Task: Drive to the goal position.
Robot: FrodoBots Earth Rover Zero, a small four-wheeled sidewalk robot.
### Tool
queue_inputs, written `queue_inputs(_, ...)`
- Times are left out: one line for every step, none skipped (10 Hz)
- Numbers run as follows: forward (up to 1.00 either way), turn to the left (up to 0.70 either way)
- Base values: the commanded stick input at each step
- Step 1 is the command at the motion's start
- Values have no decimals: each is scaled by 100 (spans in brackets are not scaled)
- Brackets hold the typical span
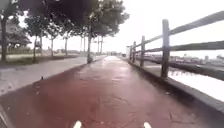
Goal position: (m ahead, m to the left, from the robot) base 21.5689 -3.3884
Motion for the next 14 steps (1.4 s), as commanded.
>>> queue_inputs(50,0)
queue_inputs(50,0)
queue_inputs(50,0)
queue_inputs(50,0)
queue_inputs(50,0)
queue_inputs(50,0)
queue_inputs(50,0)
queue_inputs(50,0)
queue_inputs(50,0)
queue_inputs(50,0)
queue_inputs(50,0)
queue_inputs(50,0)
queue_inputs(50,25)
queue_inputs(50,50)
